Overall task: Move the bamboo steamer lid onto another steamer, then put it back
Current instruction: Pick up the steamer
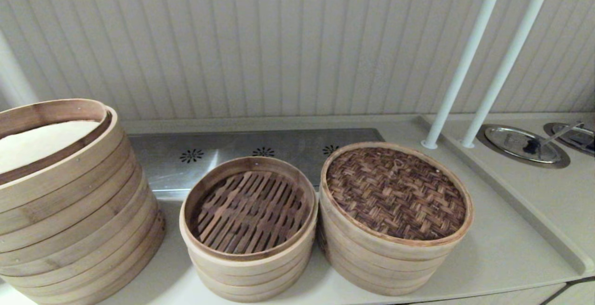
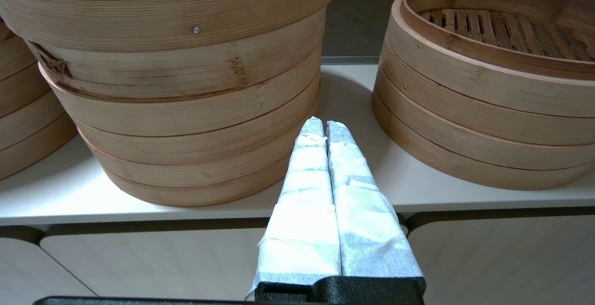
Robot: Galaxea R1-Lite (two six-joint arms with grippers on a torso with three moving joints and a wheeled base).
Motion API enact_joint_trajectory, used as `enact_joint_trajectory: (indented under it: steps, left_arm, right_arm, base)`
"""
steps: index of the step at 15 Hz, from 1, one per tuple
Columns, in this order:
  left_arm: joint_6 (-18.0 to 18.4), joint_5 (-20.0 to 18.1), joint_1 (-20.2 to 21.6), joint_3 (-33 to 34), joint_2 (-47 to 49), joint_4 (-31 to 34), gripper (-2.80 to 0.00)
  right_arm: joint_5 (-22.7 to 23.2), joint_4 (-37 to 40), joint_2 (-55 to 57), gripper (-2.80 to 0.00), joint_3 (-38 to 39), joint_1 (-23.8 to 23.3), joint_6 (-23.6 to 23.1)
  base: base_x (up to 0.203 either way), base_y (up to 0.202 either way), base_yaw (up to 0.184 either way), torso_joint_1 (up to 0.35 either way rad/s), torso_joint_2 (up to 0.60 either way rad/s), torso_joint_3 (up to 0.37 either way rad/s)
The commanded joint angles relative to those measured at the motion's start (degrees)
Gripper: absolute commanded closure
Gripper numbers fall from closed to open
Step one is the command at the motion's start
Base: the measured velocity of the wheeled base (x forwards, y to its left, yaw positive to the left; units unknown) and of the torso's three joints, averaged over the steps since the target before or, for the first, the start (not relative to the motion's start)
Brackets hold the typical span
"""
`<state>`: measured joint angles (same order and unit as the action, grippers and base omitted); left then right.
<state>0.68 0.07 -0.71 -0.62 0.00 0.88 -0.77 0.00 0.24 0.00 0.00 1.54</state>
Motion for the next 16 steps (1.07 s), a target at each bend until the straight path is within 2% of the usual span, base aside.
enact_joint_trajectory:
  steps: [1,3,5,7,9,12,16]
  left_arm:
    - [0.0,0.0,0.0,0.0,0.1,0.0,0.0]
    - [0.0,0.0,0.0,0.0,0.1,0.0,0.0]
    - [0.0,0.0,0.0,0.0,0.1,0.0,0.0]
    - [0.0,0.0,0.0,0.0,0.1,0.0,0.0]
    - [0.0,0.0,0.0,0.0,0.1,0.0,0.0]
    - [0.0,0.0,0.0,0.0,0.1,0.0,0.0]
    - [0.0,0.0,0.0,0.0,0.1,0.0,0.0]
  right_arm:
    - [0.0,0.0,0.1,0.0,0.2,0.0,0.0]
    - [0.1,-0.2,0.0,0.0,0.1,0.1,-0.7]
    - [1.1,0.0,0.1,0.0,-0.7,0.0,-3.3]
    - [2.9,2.2,0.3,0.0,-5.3,0.1,-4.1]
    - [4.0,7.5,2.5,0.0,-13.9,0.1,-4.1]
    - [4.7,11.4,15.2,0.0,-26.4,0.2,-4.1]
    - [5.1,12.7,39.8,0.0,-43.1,0.5,-2.4]
  base:
    - [0.0,0.0,0.0,0.0,0.0,0.0]
    - [0.0,0.0,0.0,0.0,0.0,0.0]
    - [0.0,0.0,0.0,0.0,0.0,0.0]
    - [0.0,0.0,0.0,0.0,0.0,0.0]
    - [0.0,0.0,0.0,0.0,0.0,0.0]
    - [0.0,0.0,0.0,0.0,0.0,0.0]
    - [0.0,0.0,0.0,0.0,0.0,0.0]
